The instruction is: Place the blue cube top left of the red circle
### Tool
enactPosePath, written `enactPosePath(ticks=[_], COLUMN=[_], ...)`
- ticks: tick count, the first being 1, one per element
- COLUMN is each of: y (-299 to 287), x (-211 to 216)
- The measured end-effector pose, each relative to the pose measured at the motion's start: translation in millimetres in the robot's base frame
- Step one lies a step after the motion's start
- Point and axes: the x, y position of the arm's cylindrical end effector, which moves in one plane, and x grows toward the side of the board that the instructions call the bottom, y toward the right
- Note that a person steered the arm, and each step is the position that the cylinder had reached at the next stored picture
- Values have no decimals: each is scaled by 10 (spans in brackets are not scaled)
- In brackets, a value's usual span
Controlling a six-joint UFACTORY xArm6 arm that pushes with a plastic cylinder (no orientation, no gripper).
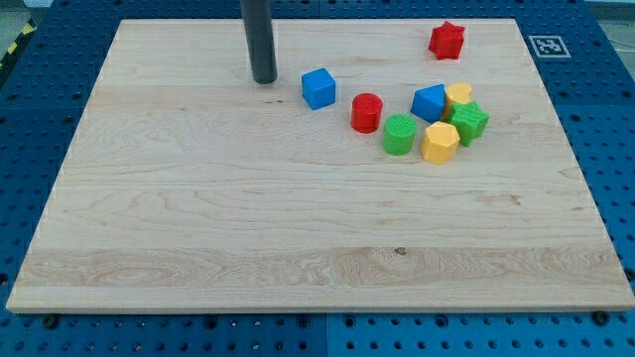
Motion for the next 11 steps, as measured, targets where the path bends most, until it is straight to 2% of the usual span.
enactPosePath(ticks=[1,2,4,8,11], y=[150,-46,-109,544,356], x=[0,6,310,152,160])
